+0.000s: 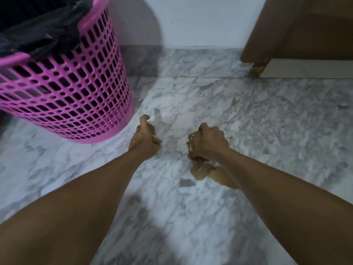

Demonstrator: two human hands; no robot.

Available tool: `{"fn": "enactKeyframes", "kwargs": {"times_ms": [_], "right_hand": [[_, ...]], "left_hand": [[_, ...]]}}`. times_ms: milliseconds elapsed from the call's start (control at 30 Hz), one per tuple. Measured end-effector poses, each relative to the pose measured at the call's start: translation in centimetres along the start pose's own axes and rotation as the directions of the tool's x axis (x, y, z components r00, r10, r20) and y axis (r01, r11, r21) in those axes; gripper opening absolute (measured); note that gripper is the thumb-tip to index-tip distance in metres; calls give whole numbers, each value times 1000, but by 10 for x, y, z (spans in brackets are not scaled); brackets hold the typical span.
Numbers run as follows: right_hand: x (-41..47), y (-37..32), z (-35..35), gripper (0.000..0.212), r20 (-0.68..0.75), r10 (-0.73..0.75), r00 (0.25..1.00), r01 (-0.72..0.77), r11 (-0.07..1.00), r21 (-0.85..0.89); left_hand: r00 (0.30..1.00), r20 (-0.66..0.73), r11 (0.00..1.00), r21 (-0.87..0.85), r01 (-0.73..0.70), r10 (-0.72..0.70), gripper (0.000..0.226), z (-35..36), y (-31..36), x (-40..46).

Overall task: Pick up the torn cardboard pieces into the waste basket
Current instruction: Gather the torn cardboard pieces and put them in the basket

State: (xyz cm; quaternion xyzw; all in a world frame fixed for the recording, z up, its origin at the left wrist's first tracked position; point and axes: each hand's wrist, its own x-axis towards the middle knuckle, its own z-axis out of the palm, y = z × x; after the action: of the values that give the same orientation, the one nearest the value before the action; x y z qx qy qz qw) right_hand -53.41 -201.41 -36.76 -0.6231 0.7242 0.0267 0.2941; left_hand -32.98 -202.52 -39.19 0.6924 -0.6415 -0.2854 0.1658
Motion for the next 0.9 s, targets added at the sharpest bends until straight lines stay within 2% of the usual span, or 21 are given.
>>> {"fn": "enactKeyframes", "kwargs": {"times_ms": [33,67,100,133,167,200,233,267,300,333,367,433,467,500,567,633,733,800,900], "right_hand": [[0,-2,0,86,2,-7,1000,7,1000,-9],[-1,-4,1,85,1,-10,1000,10,1000,-13],[-4,-6,2,84,-11,-6,1000,6,1000,-13],[-5,-7,3,82,-18,2,1000,-2,1000,-6],[-7,-8,3,81,-20,3,1000,-3,1000,5],[-9,-7,4,80,-14,-1,1000,2,1000,20],[-10,-6,3,80,-10,-7,1000,7,999,36],[-10,-2,1,79,-19,-6,1000,8,998,59],[-11,2,-2,76,-39,6,999,-2,995,95],[-11,7,-7,74,-59,25,998,-17,990,143],[-12,14,-13,74,-62,40,997,-27,982,189],[-15,32,-27,77,19,31,999,-35,972,231],[-18,42,-34,78,84,16,996,-36,970,242],[-21,51,-38,80,147,3,989,-40,968,246],[-33,68,-40,79,217,-20,976,-26,978,208],[-46,80,-35,79,224,-56,973,34,994,100],[-68,92,-23,90,218,-75,973,89,995,-54],[-78,96,-13,96,185,-81,979,100,990,-95],[-84,96,4,85,90,-98,991,105,991,-83]], "left_hand": [[999,48,999,33,-6,5,72,2,3,-2],[997,70,997,77,-29,24,64,1,5,-5],[998,61,1000,22,-6,5,48,3,7,-7],[997,27,975,-204,82,-79,34,7,11,-8],[973,59,874,-430,225,-221,26,9,13,-12],[956,134,758,-585,288,-260,26,10,15,-22],[943,193,699,-634,330,-270,26,11,21,-27],[941,207,735,-588,339,-269,26,10,27,-32],[959,178,841,-463,281,-222,27,10,28,-31],[978,166,949,-268,169,-127,31,10,29,-35],[980,197,994,-102,37,-16,38,11,29,-39],[981,194,1000,7,-31,29,39,17,34,-44],[977,206,998,-13,-59,61,35,19,38,-48],[972,233,998,-59,-18,31,35,23,43,-49],[957,288,999,-49,-23,36,40,31,55,-54],[941,331,998,-44,-55,67,43,41,66,-60],[910,399,993,-55,-103,116,36,57,78,-71],[910,394,983,68,-173,133,43,68,81,-77],[935,307,933,250,-258,176,46,77,79,-86]]}}
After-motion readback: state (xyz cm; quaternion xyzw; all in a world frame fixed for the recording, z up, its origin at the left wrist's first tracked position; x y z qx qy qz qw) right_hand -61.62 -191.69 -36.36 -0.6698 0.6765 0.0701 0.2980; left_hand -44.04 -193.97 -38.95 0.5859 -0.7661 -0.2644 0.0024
